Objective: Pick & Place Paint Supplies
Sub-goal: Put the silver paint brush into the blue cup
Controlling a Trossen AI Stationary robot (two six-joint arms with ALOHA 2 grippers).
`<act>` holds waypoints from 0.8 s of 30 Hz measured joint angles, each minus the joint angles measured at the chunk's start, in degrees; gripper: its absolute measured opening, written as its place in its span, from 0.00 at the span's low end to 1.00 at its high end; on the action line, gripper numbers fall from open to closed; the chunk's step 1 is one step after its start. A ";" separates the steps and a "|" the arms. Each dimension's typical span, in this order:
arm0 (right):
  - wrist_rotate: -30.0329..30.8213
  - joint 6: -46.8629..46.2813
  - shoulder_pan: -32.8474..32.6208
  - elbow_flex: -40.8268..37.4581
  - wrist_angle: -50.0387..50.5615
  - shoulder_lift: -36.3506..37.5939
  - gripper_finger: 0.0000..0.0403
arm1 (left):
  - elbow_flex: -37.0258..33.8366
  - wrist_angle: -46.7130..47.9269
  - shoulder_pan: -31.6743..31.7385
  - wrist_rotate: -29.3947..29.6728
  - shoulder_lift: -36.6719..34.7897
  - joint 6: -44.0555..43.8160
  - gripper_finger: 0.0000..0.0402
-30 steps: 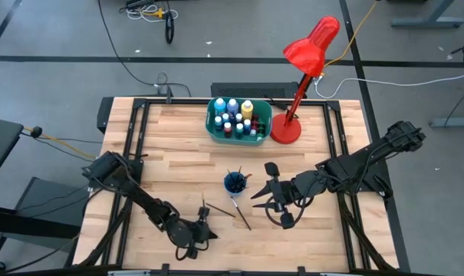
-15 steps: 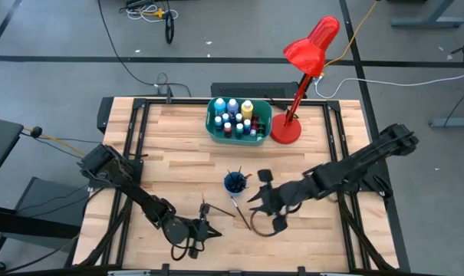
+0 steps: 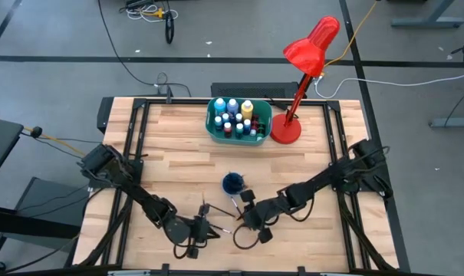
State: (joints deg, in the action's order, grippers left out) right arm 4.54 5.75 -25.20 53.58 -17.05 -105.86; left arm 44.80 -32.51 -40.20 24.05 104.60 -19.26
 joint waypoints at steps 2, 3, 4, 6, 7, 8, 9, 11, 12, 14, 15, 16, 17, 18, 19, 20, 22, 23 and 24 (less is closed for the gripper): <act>0.80 0.28 -0.04 -0.02 -1.16 0.28 0.27 | 0.04 2.31 0.55 -2.17 0.26 -3.53 0.10; 1.41 -0.19 -0.02 -0.02 -1.14 0.82 0.27 | 0.04 3.50 0.82 -2.32 0.50 -4.58 0.13; 1.95 -1.17 0.02 -0.02 -1.54 1.21 0.27 | 0.02 5.35 1.14 -2.22 0.52 -4.84 0.16; 2.02 -2.81 0.03 0.05 -2.02 1.70 0.27 | 0.04 8.52 2.13 -2.00 0.52 -4.69 0.21; 2.04 -3.40 0.03 0.04 -1.85 1.89 0.27 | 0.04 9.99 2.74 -1.39 0.52 -3.99 0.23; 2.05 -3.58 -0.03 0.03 -2.01 2.01 0.27 | 0.02 10.98 3.23 -0.22 0.52 -2.55 0.26; 2.03 -3.64 -0.10 0.03 -2.27 2.08 0.27 | 0.02 11.14 3.78 1.05 0.55 -1.25 0.28; 2.03 -3.66 -0.13 0.03 -2.48 2.10 0.27 | 0.08 10.51 5.12 1.34 0.52 1.60 0.33; 2.03 -3.56 -0.17 0.03 -2.57 2.10 0.27 | 0.09 10.90 5.95 0.14 0.52 2.66 0.35; 2.64 -2.35 -0.17 0.03 -3.33 2.10 0.27 | 0.04 12.70 7.84 -3.23 0.52 4.40 0.39; 4.02 -1.94 -0.15 0.03 -3.61 2.30 0.27 | 0.04 13.40 8.79 -4.34 0.52 4.64 0.41; 5.78 -1.77 -0.15 0.03 -3.59 2.57 0.27 | 0.04 13.80 9.73 -4.94 0.52 4.68 0.42; 7.52 -1.65 -0.15 0.03 -3.83 2.91 0.27 | 0.04 14.17 10.66 -5.62 0.52 4.70 0.44; 9.21 -1.52 -0.15 0.03 -3.64 3.49 0.27 | 0.04 14.65 11.60 -6.66 0.52 4.77 0.45; 10.75 -0.99 -0.12 0.03 -3.40 4.06 0.27 | 0.04 15.14 12.52 -8.00 0.52 4.96 0.45; 11.96 -0.33 -0.06 0.03 -3.69 4.61 0.27 | 0.04 15.59 13.36 -9.29 0.52 4.95 0.46; 14.41 2.00 -0.04 0.03 -3.50 6.05 0.27 | 0.04 17.06 14.94 -11.74 0.52 4.44 0.46; 15.56 3.27 -0.02 0.03 -3.82 6.77 0.27 | 0.06 17.49 15.53 -12.72 0.52 3.99 0.46; 16.90 4.86 -0.03 0.03 -3.87 7.62 0.27 | 0.13 17.81 16.09 -13.47 0.46 3.62 0.46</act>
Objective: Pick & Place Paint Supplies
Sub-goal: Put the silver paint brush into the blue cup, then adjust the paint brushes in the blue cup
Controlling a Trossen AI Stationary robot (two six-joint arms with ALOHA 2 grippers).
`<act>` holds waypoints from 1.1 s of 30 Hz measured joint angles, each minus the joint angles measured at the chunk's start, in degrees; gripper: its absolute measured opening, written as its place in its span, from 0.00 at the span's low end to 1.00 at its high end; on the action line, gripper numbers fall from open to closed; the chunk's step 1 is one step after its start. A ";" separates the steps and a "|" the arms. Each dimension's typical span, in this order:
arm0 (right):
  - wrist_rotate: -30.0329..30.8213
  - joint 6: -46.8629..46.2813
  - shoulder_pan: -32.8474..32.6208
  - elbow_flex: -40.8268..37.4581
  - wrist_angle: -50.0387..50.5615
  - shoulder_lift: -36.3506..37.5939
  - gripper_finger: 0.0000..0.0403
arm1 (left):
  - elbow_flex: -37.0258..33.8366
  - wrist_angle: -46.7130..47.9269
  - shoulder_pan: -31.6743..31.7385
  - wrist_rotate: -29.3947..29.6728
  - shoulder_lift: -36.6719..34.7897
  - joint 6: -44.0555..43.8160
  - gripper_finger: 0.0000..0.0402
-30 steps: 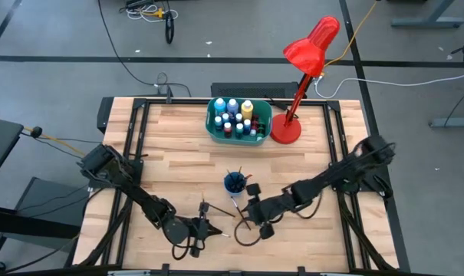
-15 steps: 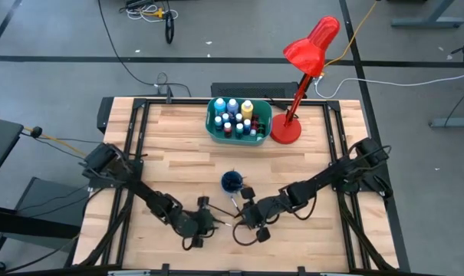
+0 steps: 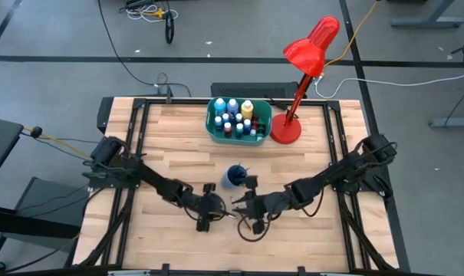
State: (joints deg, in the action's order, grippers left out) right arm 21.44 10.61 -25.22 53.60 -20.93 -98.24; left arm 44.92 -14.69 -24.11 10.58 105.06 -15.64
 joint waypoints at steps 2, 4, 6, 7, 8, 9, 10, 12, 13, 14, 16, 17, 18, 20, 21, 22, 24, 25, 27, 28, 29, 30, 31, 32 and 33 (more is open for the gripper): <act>3.04 4.44 0.21 0.00 -1.73 1.45 0.27 | 0.00 0.27 0.67 -1.51 -0.07 0.37 0.44; 5.54 8.61 0.78 0.00 -3.54 2.77 0.27 | 0.00 0.40 0.91 -2.75 -0.09 1.44 0.39; 6.20 11.23 1.80 0.00 -4.52 3.76 0.27 | 0.00 0.71 0.96 -3.54 -0.12 1.59 0.31; 6.24 11.52 2.27 0.00 -4.36 4.31 0.27 | 0.00 0.83 1.00 -3.79 -0.14 1.53 0.26; 6.36 11.33 2.62 0.00 -4.03 4.76 0.27 | 0.00 0.89 1.02 -3.76 -0.14 1.41 0.19; 6.89 10.58 2.89 0.00 -3.21 5.28 0.27 | 0.00 0.75 1.02 -3.84 -0.14 1.34 0.12; 7.76 9.27 3.00 0.00 -1.70 5.78 0.27 | 0.18 0.36 0.96 -4.28 -0.20 1.35 0.07; 10.24 5.23 3.03 0.00 2.26 6.76 0.27 | 0.07 0.10 0.76 -3.29 -0.12 1.64 0.03; 11.04 3.13 2.83 0.00 4.94 7.32 0.27 | 0.06 0.10 0.74 -3.05 -0.16 2.39 0.03; 11.17 1.09 2.49 0.00 8.01 7.97 0.27 | 0.04 -0.27 0.75 -2.76 -0.11 3.02 0.02; 10.74 -2.38 1.75 0.00 13.51 9.37 0.27 | 0.03 -0.69 0.85 -2.03 -0.07 4.76 0.01; 10.70 -3.91 1.16 0.00 16.27 10.18 0.27 | 0.00 -1.09 0.87 -1.38 -0.05 5.53 0.01; 10.69 -5.14 0.65 0.00 19.38 11.02 0.27 | -0.04 -0.84 0.87 -0.33 0.02 6.02 0.01; 10.67 -6.46 -0.16 0.00 23.74 12.28 0.27 | -0.20 -1.04 0.85 1.51 0.11 7.74 0.01; 10.94 -7.07 -0.45 0.00 25.79 12.93 0.27 | -0.21 -1.35 0.82 2.33 0.10 8.72 0.01; 11.42 -7.59 -0.62 0.00 27.43 13.54 0.27 | -0.21 -1.44 0.80 3.09 0.10 9.29 0.01; 12.40 -8.69 -0.78 0.00 29.60 14.47 0.27 | -0.21 -2.19 0.87 5.43 0.10 10.61 0.01; 12.43 -9.37 -0.78 0.00 31.16 14.83 0.27 | -0.21 -2.48 0.87 6.98 0.10 11.19 0.02; 12.24 -11.95 -0.70 0.00 32.48 14.88 0.27 | -0.21 -2.69 0.87 9.58 0.10 10.48 0.03; 12.34 -13.46 -0.66 -0.01 32.96 14.85 0.27 | -0.21 -2.79 0.90 9.58 0.10 10.13 0.03; 12.46 -14.97 -0.62 -0.13 33.20 14.82 0.27 | -0.21 -2.85 0.98 9.13 0.08 10.13 0.03; 12.54 -16.39 -0.53 -0.45 32.88 14.70 0.27 | -0.21 -2.93 0.98 9.08 0.06 10.33 0.02; 12.47 -17.58 -0.43 -0.96 32.76 14.63 0.27 | -0.21 -3.14 0.98 9.12 0.06 10.36 0.02; 12.47 -18.67 -0.43 -1.66 33.05 14.63 0.27 | -0.21 -3.60 0.96 9.14 0.06 10.38 0.01; 12.47 -19.84 -0.42 -2.21 33.35 14.58 0.27 | -0.20 -4.16 0.96 9.17 0.05 10.41 0.01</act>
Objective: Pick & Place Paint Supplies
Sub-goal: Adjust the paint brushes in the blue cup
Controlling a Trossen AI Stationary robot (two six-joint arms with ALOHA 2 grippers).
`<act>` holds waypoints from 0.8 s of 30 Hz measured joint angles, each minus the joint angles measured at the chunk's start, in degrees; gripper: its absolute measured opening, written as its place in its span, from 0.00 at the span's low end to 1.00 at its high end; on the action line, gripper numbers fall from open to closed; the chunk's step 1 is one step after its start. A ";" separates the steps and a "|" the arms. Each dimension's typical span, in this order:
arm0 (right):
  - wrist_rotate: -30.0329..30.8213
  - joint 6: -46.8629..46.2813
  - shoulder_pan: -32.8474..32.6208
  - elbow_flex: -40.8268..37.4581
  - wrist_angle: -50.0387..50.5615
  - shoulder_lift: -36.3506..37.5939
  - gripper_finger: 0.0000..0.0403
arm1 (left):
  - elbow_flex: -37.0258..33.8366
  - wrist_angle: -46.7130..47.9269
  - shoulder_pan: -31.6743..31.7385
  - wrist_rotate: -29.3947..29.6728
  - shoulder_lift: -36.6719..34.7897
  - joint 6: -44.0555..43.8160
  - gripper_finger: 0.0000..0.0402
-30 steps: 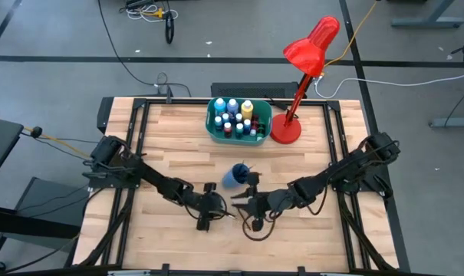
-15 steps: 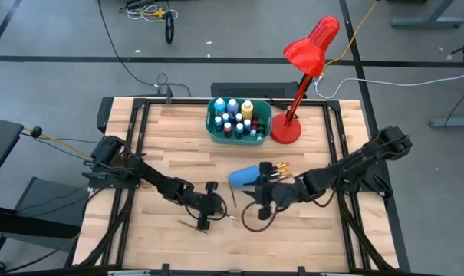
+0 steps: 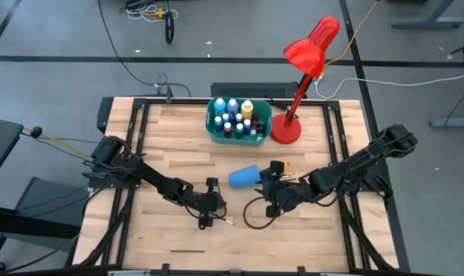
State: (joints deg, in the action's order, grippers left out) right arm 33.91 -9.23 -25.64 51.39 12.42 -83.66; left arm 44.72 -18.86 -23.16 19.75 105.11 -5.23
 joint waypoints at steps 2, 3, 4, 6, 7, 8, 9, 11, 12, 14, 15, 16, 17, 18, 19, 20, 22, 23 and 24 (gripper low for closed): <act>0.16 -2.53 0.04 -1.23 -0.38 0.00 0.27 | 0.03 -1.12 0.14 1.34 -0.02 0.05 0.02; 0.17 -3.94 0.05 -1.89 -0.60 0.00 0.27 | 0.03 -1.64 0.17 2.74 -0.03 0.06 0.03; 0.15 -5.70 0.12 -2.65 -0.73 0.00 0.27 | 0.07 -1.84 0.17 4.48 -0.03 0.06 0.04; 0.12 -9.75 0.28 -3.97 -1.11 0.00 0.27 | 0.07 -1.96 0.17 7.88 -0.12 0.10 0.08; 0.14 -11.72 0.42 -4.59 -1.38 0.00 0.27 | 0.07 -2.01 0.20 9.16 -0.12 0.10 0.10; 0.15 -13.53 0.55 -5.26 -1.63 0.00 0.27 | 0.07 -1.98 0.20 10.06 -0.12 0.10 0.12; 0.15 -14.95 0.71 -6.12 -1.86 0.00 0.27 | 0.07 -1.98 0.23 10.56 -0.12 0.10 0.14; 0.13 -16.68 0.89 -8.08 -2.34 0.00 0.27 | 0.07 -1.91 0.49 10.80 -0.12 0.10 0.17; 0.13 -17.60 1.02 -8.99 -2.83 0.00 0.27 | 0.07 -1.79 0.65 10.78 -0.12 0.07 0.18; 0.13 -19.35 1.27 -10.97 -4.48 0.00 0.27 | 0.07 -1.68 1.03 10.79 -0.12 -0.05 0.21; 0.12 -20.19 1.33 -11.90 -5.14 0.00 0.27 | 0.07 -1.68 1.21 10.84 -0.12 -0.02 0.22; -0.04 -20.64 1.41 -12.76 -5.86 0.00 0.27 | 0.07 -1.66 1.35 10.86 -0.12 0.02 0.23; -0.39 -20.93 1.49 -13.47 -6.77 0.00 0.27 | 0.07 -1.66 1.47 10.86 -0.12 0.02 0.24; -0.73 -21.10 1.50 -14.09 -7.96 0.00 0.27 | 0.07 -1.64 1.55 10.89 -0.12 0.10 0.24; -1.01 -21.17 1.50 -14.73 -9.20 0.00 0.27 | 0.07 -1.66 1.63 10.89 -0.12 0.37 0.25; -1.35 -20.98 1.50 -15.33 -10.19 0.00 0.27 | 0.07 -1.63 1.69 10.89 -0.12 1.07 0.25; -1.97 -20.15 1.48 -16.08 -11.89 0.00 0.27 | 0.07 -1.61 1.80 10.88 -0.12 1.75 0.26; -1.99 -19.79 1.48 -16.18 -12.76 0.00 0.27 | 0.09 -1.63 1.86 10.88 -0.12 2.13 0.26; -1.99 -19.74 1.48 -16.19 -13.40 0.00 0.27 | 0.10 -1.61 1.90 10.86 -0.12 2.38 0.26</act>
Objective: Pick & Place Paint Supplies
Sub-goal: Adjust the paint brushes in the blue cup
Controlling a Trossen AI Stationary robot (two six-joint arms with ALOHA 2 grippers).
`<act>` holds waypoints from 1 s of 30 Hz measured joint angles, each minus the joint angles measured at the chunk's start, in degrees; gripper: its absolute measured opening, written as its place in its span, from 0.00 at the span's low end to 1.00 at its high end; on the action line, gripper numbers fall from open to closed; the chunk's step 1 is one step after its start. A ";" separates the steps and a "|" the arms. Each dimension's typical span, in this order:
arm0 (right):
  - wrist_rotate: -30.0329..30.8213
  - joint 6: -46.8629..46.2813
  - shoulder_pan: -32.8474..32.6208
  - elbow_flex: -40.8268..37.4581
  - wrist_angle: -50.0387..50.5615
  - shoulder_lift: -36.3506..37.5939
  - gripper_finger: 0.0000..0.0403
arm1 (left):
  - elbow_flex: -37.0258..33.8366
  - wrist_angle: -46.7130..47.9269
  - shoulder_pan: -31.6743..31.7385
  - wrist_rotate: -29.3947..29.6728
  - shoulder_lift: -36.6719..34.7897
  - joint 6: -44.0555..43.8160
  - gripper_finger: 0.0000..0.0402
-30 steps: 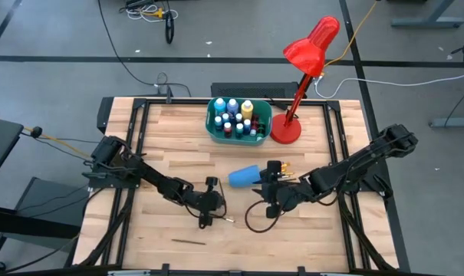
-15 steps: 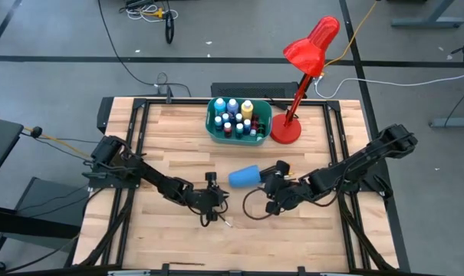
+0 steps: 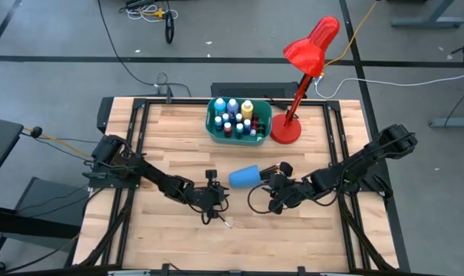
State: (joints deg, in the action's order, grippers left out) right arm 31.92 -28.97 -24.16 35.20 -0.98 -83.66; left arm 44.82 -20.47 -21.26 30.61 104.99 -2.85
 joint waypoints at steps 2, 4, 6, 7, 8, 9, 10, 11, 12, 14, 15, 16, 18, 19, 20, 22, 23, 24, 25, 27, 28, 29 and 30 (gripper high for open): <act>0.00 0.25 0.00 -0.04 -0.30 0.00 0.27 | 0.00 0.00 0.07 0.02 0.00 0.03 0.26; 0.00 1.00 0.00 -0.07 -0.93 0.00 0.27 | 0.00 0.00 0.07 0.02 0.00 0.34 0.25; 0.06 1.01 0.00 -0.04 -0.99 0.00 0.27 | 0.00 0.00 0.06 0.02 0.00 0.57 0.25; 0.04 1.08 0.00 -0.04 -0.98 0.00 0.27 | 0.02 0.00 0.04 0.00 0.00 0.57 0.25; 0.07 1.12 0.00 -0.04 -1.00 0.00 0.27 | 0.02 0.00 0.04 -0.16 0.00 0.47 0.25; 0.07 1.12 0.00 -0.04 -1.02 0.00 0.27 | 0.02 0.02 0.03 -0.20 0.00 0.30 0.25; 0.07 1.12 0.00 -0.04 -1.03 0.00 0.27 | 0.02 0.01 0.03 -0.20 0.00 0.28 0.25; 0.08 1.12 0.00 -0.04 -1.21 0.00 0.27 | 0.02 0.01 0.04 -0.19 0.00 0.28 0.25; 0.15 1.14 0.00 -0.04 -1.60 0.00 0.27 | 0.02 0.01 0.04 -0.17 0.00 0.27 0.25; 0.22 1.15 0.00 -0.04 -2.19 0.00 0.27 | 0.02 0.00 0.04 -0.17 0.00 0.24 0.25; 0.22 1.18 0.00 -0.04 -2.37 0.00 0.27 | 0.02 0.00 0.04 -0.07 -0.01 0.24 0.25; 0.22 1.30 0.00 -0.04 -2.44 0.00 0.27 | 0.02 0.00 0.04 0.32 0.00 0.27 0.25; 0.21 2.04 0.00 -0.04 -2.04 0.00 0.27 | 0.02 -0.04 0.02 1.86 -0.02 0.23 0.25; 0.18 2.51 0.00 -0.04 -1.78 0.04 0.27 | 0.04 0.09 0.04 2.57 -0.26 0.20 0.25; 0.21 2.90 0.00 -0.04 -1.68 0.10 0.27 | 0.04 0.27 0.04 2.94 -0.67 0.17 0.25; 0.14 3.46 0.01 -0.05 -1.39 0.46 0.27 | 0.17 -0.11 0.04 2.85 -1.43 0.11 0.25; 0.16 3.67 0.02 -0.07 -1.12 0.89 0.27 | 0.17 0.01 0.04 2.86 -1.82 0.11 0.25; 0.18 3.95 0.07 -0.04 -1.15 1.29 0.27 | 0.15 0.20 0.04 2.82 -2.30 0.11 0.25; 0.17 4.10 0.07 -0.02 -0.64 1.85 0.27 | 0.13 0.41 0.04 2.80 -2.91 0.09 0.25; 0.17 4.18 0.07 -0.02 2.17 3.78 0.27 | 0.17 0.29 0.04 2.82 -4.09 0.09 0.25; 0.17 4.13 0.08 -0.02 3.86 4.88 0.27 | 0.17 0.86 0.02 2.82 -4.62 0.07 0.25; 0.17 4.12 0.07 -0.02 6.38 6.07 0.27 | 0.15 1.81 0.02 2.84 -5.22 0.03 0.25; 0.17 4.11 0.08 -0.02 9.24 7.28 0.27 | 0.15 2.40 0.08 3.03 -5.45 -0.06 0.25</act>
State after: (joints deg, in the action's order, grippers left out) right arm 32.10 -24.86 -24.08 35.18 8.26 -76.37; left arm 44.97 -18.06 -21.18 33.64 99.54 -2.92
